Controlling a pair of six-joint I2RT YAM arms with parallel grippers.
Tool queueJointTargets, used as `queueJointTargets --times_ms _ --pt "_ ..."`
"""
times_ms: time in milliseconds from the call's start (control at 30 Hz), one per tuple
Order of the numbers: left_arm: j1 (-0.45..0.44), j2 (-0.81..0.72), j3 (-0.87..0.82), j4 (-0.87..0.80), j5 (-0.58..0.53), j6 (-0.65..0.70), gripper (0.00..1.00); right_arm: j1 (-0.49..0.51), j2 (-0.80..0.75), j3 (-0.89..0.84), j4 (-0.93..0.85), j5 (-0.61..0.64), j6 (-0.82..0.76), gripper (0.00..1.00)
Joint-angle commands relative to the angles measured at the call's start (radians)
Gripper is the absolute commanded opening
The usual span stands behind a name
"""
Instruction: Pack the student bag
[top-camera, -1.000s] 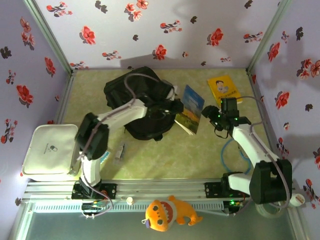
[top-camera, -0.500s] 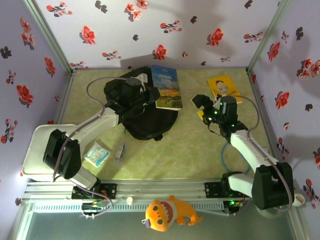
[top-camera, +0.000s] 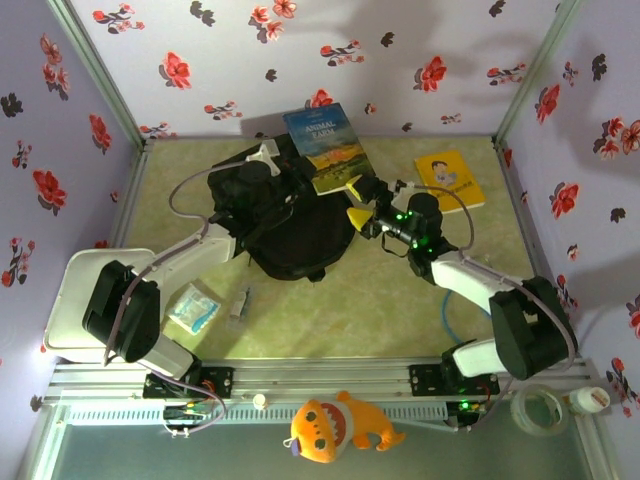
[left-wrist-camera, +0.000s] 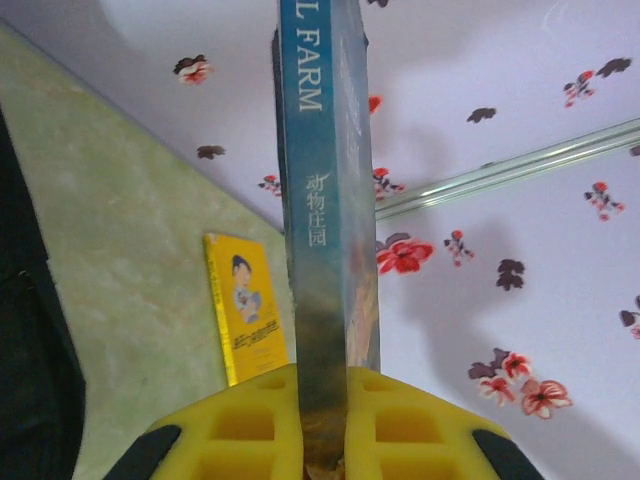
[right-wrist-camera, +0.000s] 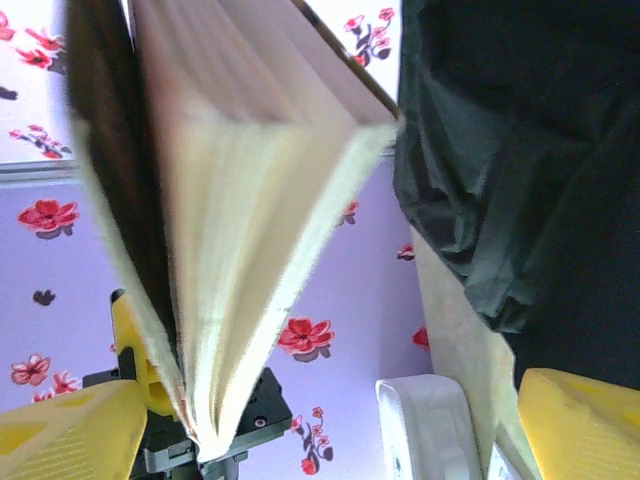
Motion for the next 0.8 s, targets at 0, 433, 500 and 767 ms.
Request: queueJointTargets --times_ms 0,433,500,767 --pt "0.004 -0.024 0.020 0.132 -0.024 -0.046 0.00 0.012 0.011 0.030 0.147 0.051 0.058 0.95" --pt "-0.007 0.002 0.026 0.157 -0.022 -0.090 0.00 0.051 0.096 0.110 0.258 0.119 0.029 0.79" --pt "-0.007 0.004 0.026 0.159 -0.019 -0.094 0.00 0.053 0.112 0.123 0.269 0.126 0.029 0.74" --pt "-0.007 0.002 0.028 0.143 -0.017 -0.094 0.00 0.055 0.126 0.119 0.298 0.160 0.033 0.51"
